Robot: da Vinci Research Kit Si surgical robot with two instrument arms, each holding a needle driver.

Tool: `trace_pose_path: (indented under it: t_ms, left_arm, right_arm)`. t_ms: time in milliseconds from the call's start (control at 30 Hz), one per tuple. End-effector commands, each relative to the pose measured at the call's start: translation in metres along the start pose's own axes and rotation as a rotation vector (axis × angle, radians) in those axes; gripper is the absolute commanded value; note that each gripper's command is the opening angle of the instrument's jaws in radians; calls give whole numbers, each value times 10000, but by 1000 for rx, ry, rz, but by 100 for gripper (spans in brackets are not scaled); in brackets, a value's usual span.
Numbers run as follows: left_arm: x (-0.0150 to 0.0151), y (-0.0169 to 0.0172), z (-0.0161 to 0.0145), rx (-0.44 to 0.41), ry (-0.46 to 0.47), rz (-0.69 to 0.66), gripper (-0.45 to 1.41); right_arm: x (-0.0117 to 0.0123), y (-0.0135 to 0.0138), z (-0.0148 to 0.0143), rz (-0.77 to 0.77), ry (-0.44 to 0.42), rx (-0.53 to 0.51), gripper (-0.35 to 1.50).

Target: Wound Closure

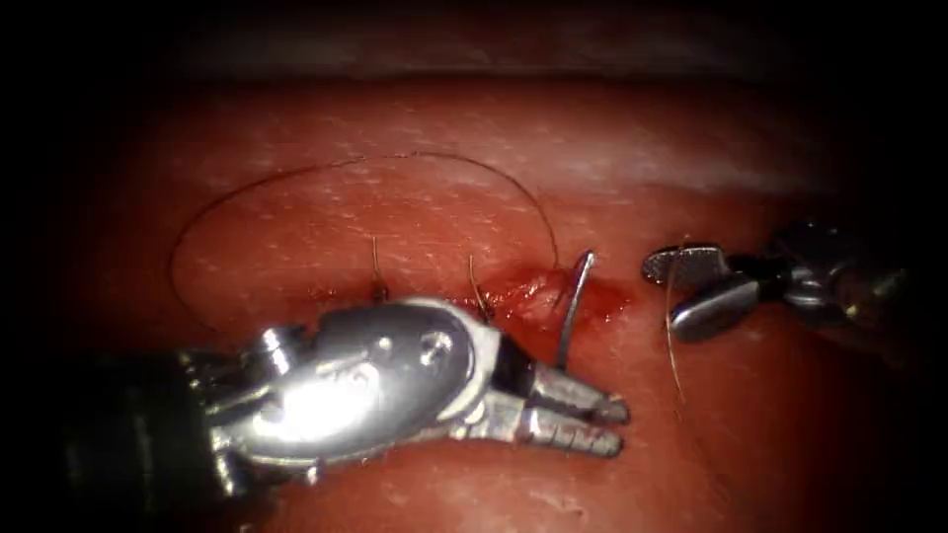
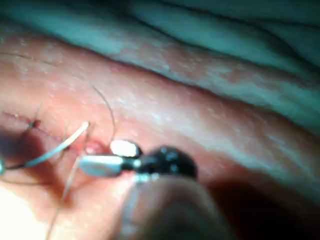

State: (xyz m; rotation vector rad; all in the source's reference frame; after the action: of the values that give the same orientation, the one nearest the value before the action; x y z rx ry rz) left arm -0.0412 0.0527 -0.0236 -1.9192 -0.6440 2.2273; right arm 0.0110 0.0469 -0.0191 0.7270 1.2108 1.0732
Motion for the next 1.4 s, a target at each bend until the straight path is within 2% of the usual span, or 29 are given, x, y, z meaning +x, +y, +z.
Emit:
trace_pose_path:
  t_ms: [33, 100, 200, 233, 333, 400, 500, 533, 700, 733, 767, 800, 833, 867, 900, 933, 967, 1033, 1067, 1133, 1233, 1267, 1400]
  left_arm:
    - [1, -7, 4, 22, -1, 52, -35]
    - [21, -16, -8, 97, -8, 214, -35]
    - [26, -19, -12, 132, -32, 250, -35]
    - [25, -21, -13, 150, -44, 251, -35]
    - [21, -22, -14, 168, -61, 255, -35]
    - [18, -23, -15, 170, -63, 254, -35]
    - [13, -24, -17, 173, -72, 256, -35]
    - [9, -25, -18, 168, -76, 258, -35]
    - [-13, -24, -20, 137, -90, 266, -35]
    - [-18, -23, -20, 130, -93, 258, -35]
    - [-21, -23, -21, 126, -96, 254, -35]
    - [-27, -23, -22, 118, -100, 247, -35]
    - [-31, -23, -24, 110, -102, 243, -35]
    - [-37, -24, -29, 104, -103, 242, -35]
    - [-39, -25, -32, 102, -103, 243, -35]
    - [-41, -28, -38, 100, -103, 244, -35]
    - [-42, -30, -39, 105, -105, 245, -35]
    - [-44, -30, -38, 109, -107, 246, -35]
    - [-44, -29, -38, 110, -107, 246, -35]
    - [-44, -30, -34, 131, -113, 246, -35]
    - [-44, -30, -31, 139, -119, 246, -35]
    - [-45, -30, -30, 149, -115, 240, -35]
    - [-45, -30, -28, 169, -107, 258, -35]
  right_arm:
    - [14, 3, 1, 1, 8, -6, 131]
    - [28, 4, -8, 22, 65, -40, 131]
    - [36, 5, -14, 29, 96, -57, 131]
    - [42, 6, -20, -42, 105, -78, 133]
    - [48, 7, -29, -210, 55, -142, 146]
    - [47, 8, -36, -286, 8, -181, 146]
    - [35, 8, -45, -383, -117, -241, 146]
    - [22, 7, -48, -415, -236, -260, 146]
    - [-18, 1, -52, -507, -467, -260, 146]
    - [-24, 1, -53, -543, -544, -284, 146]
    - [-26, 1, -53, -562, -581, -293, 146]
    - [-27, 0, -54, -606, -684, -326, 146]
    - [-25, -1, -54, -637, -732, -374, 146]
    - [-11, -1, -54, -677, -709, -468, 146]
    - [-2, -2, -54, -678, -670, -487, 146]
    - [18, -4, -52, -668, -579, -516, 146]
    - [38, -11, -47, -631, -464, -523, 146]
    - [48, -19, -42, -570, -351, -497, 146]
    - [50, -24, -39, -520, -264, -466, 146]
    - [46, -40, -32, -364, -182, -375, 121]
    - [40, -44, -21, -290, -140, -358, 121]
    - [34, -44, -13, -233, -95, -341, 123]
    - [18, -40, 5, -141, -40, -307, 124]
